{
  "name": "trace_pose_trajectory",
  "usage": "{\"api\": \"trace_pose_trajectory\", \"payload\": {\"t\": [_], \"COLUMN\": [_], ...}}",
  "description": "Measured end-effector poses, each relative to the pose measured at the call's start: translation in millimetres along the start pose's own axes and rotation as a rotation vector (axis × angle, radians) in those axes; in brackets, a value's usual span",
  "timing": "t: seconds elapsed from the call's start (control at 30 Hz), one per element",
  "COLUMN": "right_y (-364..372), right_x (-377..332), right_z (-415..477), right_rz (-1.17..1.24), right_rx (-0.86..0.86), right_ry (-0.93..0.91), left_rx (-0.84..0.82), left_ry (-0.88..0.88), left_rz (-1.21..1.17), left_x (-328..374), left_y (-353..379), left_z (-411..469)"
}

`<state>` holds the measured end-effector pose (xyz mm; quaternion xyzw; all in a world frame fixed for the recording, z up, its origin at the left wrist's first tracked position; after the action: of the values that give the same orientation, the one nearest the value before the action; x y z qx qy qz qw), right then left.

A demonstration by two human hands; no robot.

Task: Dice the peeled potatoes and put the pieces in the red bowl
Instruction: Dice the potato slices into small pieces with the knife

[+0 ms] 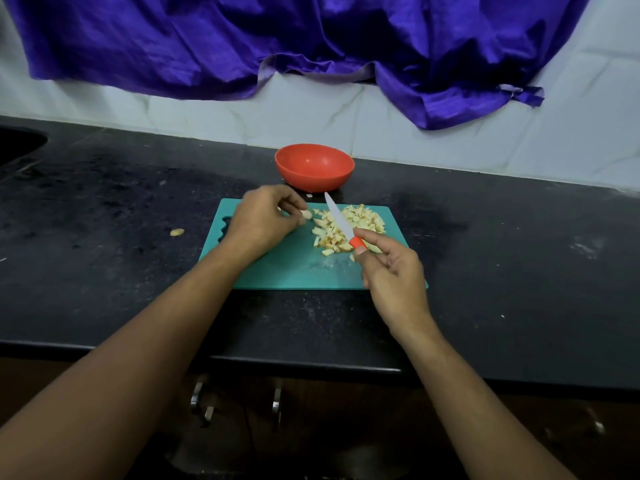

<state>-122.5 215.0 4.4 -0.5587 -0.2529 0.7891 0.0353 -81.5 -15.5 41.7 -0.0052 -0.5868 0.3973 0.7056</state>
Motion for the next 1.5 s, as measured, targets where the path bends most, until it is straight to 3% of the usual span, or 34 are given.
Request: {"api": "trace_pose_trajectory", "payload": {"t": [0.27,0.4,0.6,0.8,0.93,1.07,1.17,1.33,1.5], "right_y": [-2,-1,-1,0,3,3,10,49,58], "right_x": [-2,-2,-2,-1,-4,-13,-35,-65,-69], "right_z": [-1,0,0,-1,-2,-8,-22,-36,-35], "right_rz": [0.019,0.022,0.005,0.005,-0.041,-0.181,-0.458,-0.716,-0.775], "right_rx": [0.002,-0.001,-0.007,-0.013,-0.023,-0.005,0.047,0.016,-0.010], "right_ry": [0.003,0.001,0.004,0.014,0.000,-0.060,-0.204,-0.342,-0.352], "left_rx": [-0.223,-0.198,-0.131,-0.101,-0.007,0.008,0.036,0.058,0.060], "left_ry": [0.037,0.076,0.110,0.010,0.016,0.024,0.013,-0.005,-0.008], "left_rz": [0.501,0.596,0.470,0.178,0.207,0.188,0.148,0.132,0.131], "left_x": [12,12,6,-10,-10,-11,-17,-21,-21], "left_y": [29,37,22,-2,-18,-22,-25,-26,-27], "left_z": [32,35,13,-19,-39,-47,-48,-47,-45]}}
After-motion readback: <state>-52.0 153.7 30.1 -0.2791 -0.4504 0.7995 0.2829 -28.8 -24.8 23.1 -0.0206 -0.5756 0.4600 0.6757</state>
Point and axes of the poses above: each hand's wrist, its own z-axis towards the middle knuckle, its own y-axis out of the palm, x = y × z, the point moved 9 cm from there along z, towards the middle knuckle, and after that the axes turned 13 degrees about -z, right-handed, at the moved point
